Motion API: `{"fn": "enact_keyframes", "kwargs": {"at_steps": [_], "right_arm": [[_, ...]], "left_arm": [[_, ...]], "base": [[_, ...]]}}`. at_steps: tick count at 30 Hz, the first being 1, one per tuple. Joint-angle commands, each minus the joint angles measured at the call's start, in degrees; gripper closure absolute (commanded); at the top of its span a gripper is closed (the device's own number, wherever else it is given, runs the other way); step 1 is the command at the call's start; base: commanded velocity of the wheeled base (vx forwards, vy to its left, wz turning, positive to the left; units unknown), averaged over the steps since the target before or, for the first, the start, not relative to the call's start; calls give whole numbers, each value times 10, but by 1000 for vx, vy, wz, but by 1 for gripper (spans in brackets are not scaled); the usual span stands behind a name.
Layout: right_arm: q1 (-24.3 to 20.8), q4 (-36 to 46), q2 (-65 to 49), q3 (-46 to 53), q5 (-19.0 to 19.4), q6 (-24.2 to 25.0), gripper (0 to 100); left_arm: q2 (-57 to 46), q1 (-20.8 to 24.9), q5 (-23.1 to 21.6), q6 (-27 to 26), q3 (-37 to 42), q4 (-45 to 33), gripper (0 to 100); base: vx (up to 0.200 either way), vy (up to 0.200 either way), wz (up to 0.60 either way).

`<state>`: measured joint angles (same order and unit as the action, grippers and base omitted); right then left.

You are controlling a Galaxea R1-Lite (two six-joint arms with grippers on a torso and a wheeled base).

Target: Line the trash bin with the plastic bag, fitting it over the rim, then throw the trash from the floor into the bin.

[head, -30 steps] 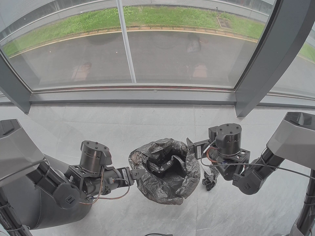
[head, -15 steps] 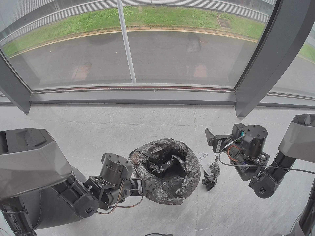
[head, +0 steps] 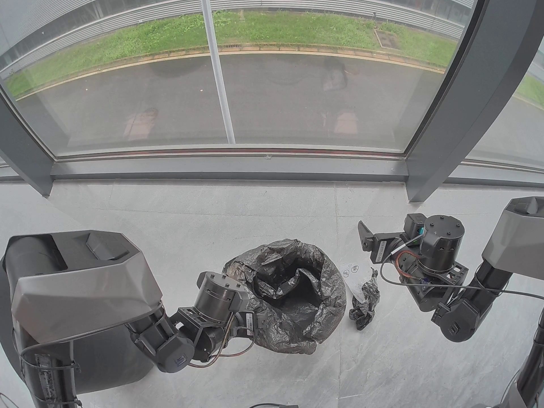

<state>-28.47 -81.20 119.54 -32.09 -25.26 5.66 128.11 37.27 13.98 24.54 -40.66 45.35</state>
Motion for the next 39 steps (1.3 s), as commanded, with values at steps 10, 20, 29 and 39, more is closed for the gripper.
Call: {"fn": "enact_keyframes", "kwargs": {"at_steps": [10,20,29,39], "right_arm": [[0,0,4,3,4,0,0],[0,-1,7,3,4,0,0],[-2,-1,7,4,4,0,0],[-3,-1,17,4,4,0,0]], "left_arm": [[74,-25,78,-1,-75,-3,0],[86,-37,106,-10,-88,-2,0],[74,-33,128,-19,-85,0,0],[-45,31,112,-3,-1,1,0]], "base": [[0,0,0],[0,0,0],[0,0,0],[0,0,0]]}}
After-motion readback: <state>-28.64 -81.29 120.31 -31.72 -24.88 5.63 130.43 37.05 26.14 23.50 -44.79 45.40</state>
